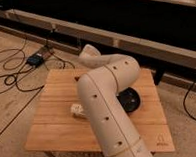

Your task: Push the eraser across the table

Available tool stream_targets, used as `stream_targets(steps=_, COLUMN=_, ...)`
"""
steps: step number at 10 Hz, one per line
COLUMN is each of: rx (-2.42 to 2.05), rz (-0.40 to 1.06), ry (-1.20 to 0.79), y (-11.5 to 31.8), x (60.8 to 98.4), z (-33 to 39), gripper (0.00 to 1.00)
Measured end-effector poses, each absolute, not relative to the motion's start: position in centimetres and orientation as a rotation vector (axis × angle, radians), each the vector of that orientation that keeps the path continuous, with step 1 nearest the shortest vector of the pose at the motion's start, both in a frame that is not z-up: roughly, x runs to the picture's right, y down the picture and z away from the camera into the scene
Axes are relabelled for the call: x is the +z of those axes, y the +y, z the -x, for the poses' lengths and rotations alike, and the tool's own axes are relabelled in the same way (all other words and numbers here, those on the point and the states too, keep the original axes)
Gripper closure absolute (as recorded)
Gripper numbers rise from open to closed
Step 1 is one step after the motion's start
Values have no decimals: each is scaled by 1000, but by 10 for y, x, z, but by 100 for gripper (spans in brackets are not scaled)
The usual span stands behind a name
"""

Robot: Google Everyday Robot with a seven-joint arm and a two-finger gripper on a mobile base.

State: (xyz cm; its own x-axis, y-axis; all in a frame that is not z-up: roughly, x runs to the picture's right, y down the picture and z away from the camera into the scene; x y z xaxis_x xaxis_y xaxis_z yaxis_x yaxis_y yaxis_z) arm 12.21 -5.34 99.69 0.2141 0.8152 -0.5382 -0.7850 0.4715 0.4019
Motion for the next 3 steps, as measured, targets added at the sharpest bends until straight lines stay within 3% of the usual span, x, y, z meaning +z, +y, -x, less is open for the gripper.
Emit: stream_targets(steps=3, rx=1143, rz=-72, ry=824, y=-53, x=992, z=-151, gripper=20)
